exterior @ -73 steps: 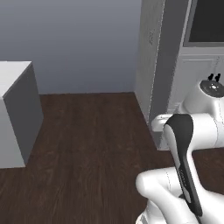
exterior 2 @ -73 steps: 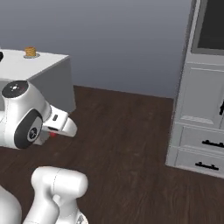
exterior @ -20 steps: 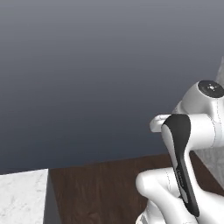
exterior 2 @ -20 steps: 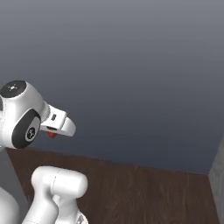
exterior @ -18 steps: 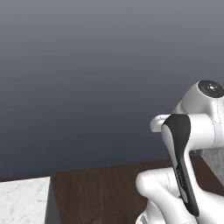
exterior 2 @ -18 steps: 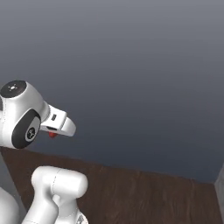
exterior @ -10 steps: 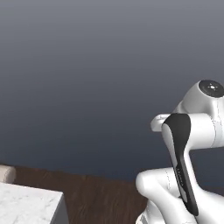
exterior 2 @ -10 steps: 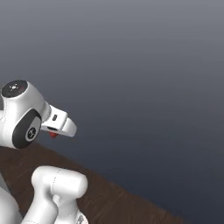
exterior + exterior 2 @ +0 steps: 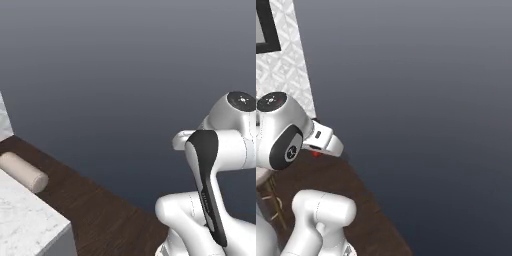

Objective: Take the strawberry from the fridge and place it on top of the pancake, located on the dining counter.

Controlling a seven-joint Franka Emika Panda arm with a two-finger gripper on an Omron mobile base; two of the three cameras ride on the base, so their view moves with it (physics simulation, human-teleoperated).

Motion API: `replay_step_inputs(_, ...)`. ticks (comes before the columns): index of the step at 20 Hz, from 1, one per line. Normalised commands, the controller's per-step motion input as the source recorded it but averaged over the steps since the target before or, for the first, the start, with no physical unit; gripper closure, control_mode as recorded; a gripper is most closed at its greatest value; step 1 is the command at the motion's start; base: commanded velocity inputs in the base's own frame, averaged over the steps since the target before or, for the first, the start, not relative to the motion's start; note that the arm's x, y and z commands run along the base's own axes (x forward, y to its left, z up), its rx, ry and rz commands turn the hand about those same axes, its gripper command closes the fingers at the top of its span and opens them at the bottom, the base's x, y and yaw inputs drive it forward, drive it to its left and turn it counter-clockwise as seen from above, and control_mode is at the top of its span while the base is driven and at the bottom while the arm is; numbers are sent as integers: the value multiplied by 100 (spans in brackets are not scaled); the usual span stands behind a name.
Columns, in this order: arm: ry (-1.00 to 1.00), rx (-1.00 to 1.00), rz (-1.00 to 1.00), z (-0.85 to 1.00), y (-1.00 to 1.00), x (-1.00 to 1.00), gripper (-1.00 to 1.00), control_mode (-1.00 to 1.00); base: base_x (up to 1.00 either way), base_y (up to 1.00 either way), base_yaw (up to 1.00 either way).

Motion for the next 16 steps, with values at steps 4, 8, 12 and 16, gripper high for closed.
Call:
replay_step_inputs(4, 0, 0, 0, 0, 0, 0, 100, 100, 39, -79, 71)
replay_step_inputs(8, 0, 0, 0, 0, 0, 0, 100, 100, 34, -77, 66)
replay_step_inputs(12, 0, 0, 0, 0, 0, 0, 100, 100, 39, -60, 56)
replay_step_inputs(16, 0, 0, 0, 0, 0, 0, 100, 100, 76, -19, 60)
